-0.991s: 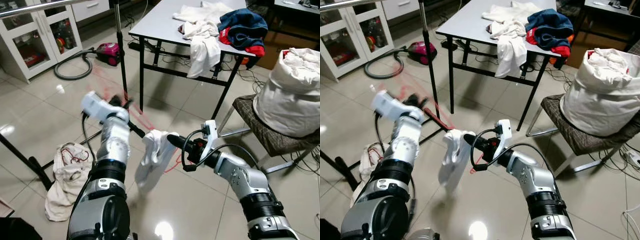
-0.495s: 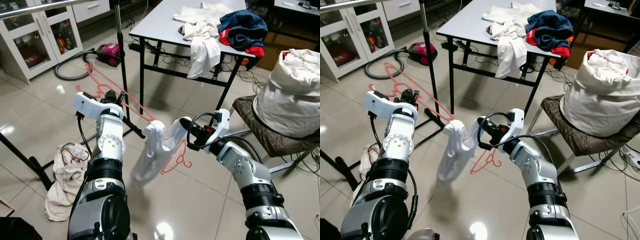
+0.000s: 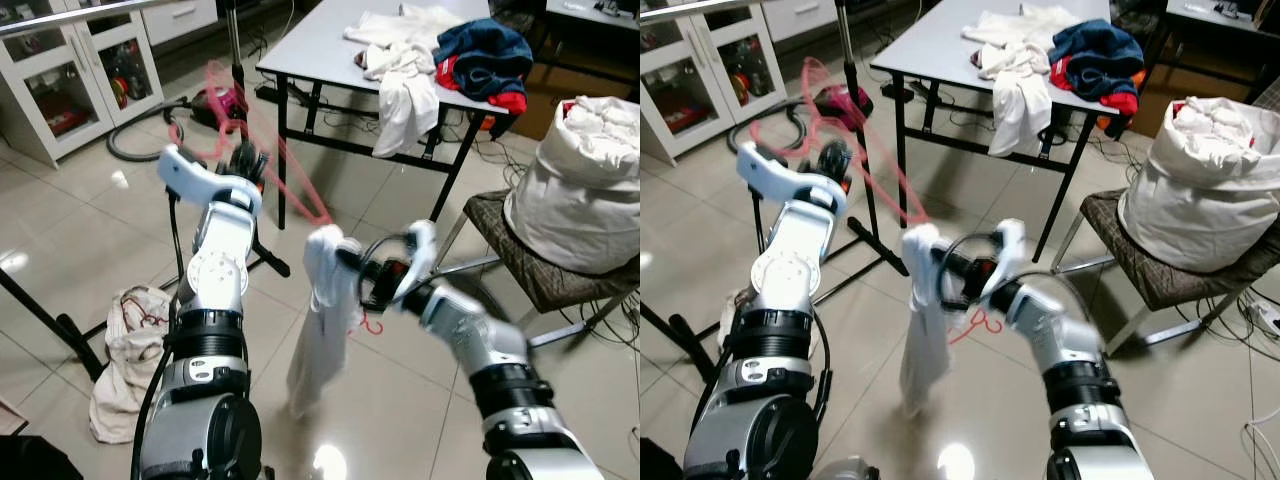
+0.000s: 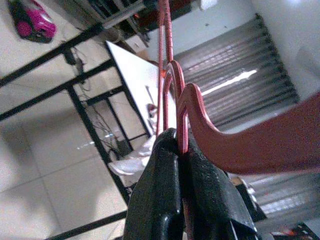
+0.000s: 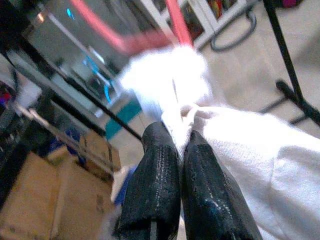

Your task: Hang hanger

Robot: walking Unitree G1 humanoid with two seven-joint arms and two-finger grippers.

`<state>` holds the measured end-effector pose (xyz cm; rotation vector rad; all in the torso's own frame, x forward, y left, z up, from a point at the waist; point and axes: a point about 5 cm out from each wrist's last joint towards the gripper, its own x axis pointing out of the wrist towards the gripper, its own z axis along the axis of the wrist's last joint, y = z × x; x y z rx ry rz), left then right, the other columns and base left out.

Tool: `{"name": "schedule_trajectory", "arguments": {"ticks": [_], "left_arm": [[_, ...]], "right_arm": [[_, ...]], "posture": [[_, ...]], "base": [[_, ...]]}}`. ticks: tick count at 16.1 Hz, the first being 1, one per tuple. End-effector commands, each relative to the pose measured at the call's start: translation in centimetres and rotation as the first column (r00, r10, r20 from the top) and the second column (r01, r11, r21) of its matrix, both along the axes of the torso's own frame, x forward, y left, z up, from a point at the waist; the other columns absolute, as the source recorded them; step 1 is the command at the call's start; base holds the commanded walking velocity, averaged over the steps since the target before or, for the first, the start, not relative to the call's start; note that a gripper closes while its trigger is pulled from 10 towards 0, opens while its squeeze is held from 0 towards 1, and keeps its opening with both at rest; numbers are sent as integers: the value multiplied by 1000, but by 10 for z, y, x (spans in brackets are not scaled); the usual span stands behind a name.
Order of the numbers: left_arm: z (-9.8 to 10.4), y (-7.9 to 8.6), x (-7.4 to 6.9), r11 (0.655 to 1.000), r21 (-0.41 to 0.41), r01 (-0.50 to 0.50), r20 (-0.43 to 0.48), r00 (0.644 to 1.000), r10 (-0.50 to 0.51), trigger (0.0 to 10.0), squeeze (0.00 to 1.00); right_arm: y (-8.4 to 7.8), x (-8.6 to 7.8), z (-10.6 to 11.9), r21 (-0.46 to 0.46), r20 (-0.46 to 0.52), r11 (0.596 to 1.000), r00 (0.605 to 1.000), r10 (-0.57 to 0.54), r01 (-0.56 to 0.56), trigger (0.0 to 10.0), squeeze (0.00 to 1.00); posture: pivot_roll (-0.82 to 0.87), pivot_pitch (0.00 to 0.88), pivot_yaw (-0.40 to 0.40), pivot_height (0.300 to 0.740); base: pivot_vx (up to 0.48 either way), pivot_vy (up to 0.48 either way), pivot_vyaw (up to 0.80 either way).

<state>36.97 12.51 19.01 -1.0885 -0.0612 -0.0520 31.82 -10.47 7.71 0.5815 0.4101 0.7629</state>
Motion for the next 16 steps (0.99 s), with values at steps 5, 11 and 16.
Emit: {"name": "schedule_trajectory", "arguments": {"ticks": [5, 11, 16], "left_arm": [[7, -47, -14, 976, -165, 143, 34, 990, -140, 10000, 0], [5, -46, -17, 975, -157, 154, 29, 988, -152, 10000, 0], [-1, -40, -16, 983, -126, 136, 12, 991, -136, 10000, 0]], "right_arm": [[-1, 12, -1, -110, 73, 992, 996, -47, 55, 10000, 0], [-2, 30, 22, -194, 309, 965, 944, -113, 179, 10000, 0], [-15, 35, 40, -219, 431, 941, 891, -143, 257, 10000, 0]], "posture": [[39, 0, -23, 740], [56, 0, -32, 740], [68, 0, -45, 740]], "base": [[0, 0, 0], [0, 0, 0], [0, 0, 0]]}}
